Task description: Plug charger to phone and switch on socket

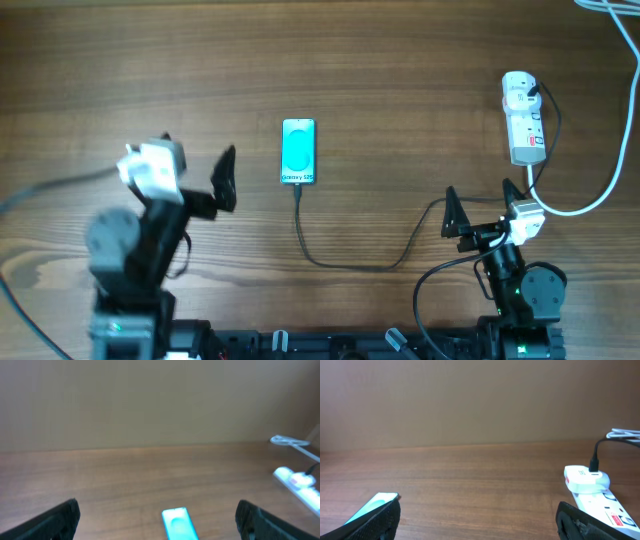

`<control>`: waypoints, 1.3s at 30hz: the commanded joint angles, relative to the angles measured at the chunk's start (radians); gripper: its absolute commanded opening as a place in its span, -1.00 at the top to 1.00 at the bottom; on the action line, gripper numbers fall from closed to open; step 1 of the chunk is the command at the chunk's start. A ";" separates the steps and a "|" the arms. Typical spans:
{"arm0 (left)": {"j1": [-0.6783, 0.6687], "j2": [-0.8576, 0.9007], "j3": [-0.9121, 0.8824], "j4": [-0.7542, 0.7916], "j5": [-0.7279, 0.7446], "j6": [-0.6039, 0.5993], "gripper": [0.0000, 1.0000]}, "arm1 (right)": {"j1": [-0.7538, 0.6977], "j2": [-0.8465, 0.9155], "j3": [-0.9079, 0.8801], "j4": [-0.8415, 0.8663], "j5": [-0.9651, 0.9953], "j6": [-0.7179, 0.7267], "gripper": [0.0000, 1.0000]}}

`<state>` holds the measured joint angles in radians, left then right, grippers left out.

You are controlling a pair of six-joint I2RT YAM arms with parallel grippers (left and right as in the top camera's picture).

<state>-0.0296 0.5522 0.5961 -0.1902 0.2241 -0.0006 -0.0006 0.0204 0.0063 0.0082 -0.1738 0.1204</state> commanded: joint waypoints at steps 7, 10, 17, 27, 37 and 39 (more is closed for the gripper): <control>0.008 -0.407 -0.470 0.183 -0.015 0.017 -1.00 | 0.004 -0.004 -0.001 0.002 0.020 0.013 -1.00; 0.008 -0.458 -0.513 0.183 -0.034 0.020 -1.00 | 0.004 -0.004 -0.001 0.002 0.020 0.013 -1.00; 0.008 -0.543 -0.591 0.137 -0.039 0.019 -1.00 | 0.004 -0.004 -0.001 0.002 0.020 0.013 -0.99; 0.008 -0.547 -0.591 0.131 -0.039 0.019 -1.00 | 0.004 -0.004 -0.001 0.002 0.020 0.013 -1.00; 0.008 -0.547 -0.591 0.131 -0.039 0.019 -1.00 | 0.004 -0.004 -0.001 0.002 0.020 0.013 -0.99; 0.008 -0.547 -0.591 0.131 -0.039 0.019 -1.00 | 0.004 -0.004 -0.001 0.002 0.020 0.013 -0.98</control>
